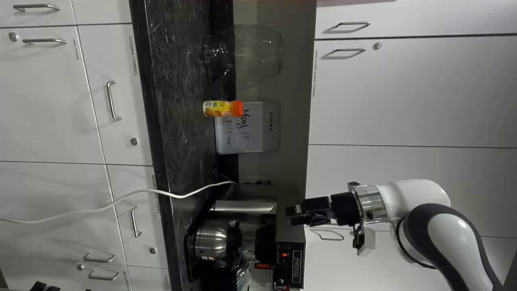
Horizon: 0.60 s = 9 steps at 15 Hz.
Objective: Open the right door of the cabinet above the coffeemaker
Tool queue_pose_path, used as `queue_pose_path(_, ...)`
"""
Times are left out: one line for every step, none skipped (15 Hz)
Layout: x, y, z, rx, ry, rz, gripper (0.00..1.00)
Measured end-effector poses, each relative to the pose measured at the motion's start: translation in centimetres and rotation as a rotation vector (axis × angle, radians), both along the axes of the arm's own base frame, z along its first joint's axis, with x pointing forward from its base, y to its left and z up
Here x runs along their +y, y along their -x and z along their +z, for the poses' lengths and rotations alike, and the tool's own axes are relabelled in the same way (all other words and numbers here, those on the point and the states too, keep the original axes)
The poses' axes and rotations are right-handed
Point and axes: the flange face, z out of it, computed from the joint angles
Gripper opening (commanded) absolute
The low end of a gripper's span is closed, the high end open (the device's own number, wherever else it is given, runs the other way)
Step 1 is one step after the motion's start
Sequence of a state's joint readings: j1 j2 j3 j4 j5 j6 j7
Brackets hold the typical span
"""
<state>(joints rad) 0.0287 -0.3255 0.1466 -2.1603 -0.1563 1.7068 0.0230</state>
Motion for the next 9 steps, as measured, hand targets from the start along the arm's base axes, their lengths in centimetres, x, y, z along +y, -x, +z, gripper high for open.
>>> queue_pose_path(0.0,0.0,0.01,0.0,0.0,0.0,1.0)
queue_pose_path(0.0,0.0,0.01,0.0,0.0,0.0,1.0)
queue_pose_path(0.0,0.0,0.01,0.0,0.0,0.0,1.0)
queue_pose_path(0.0,0.0,0.01,0.0,0.0,0.0,1.0)
queue_pose_path(0.0,0.0,0.01,0.0,0.0,0.0,1.0)
queue_pose_path(0.0,0.0,0.01,0.0,0.0,0.0,1.0)
queue_pose_path(-0.02,-0.01,0.01,-0.001,0.0,-0.002,1.0)
queue_pose_path(-0.13,-0.05,0.06,-0.009,0.006,-0.018,1.0)
queue_pose_path(-0.37,-0.14,0.26,-0.028,0.026,-0.047,1.0)
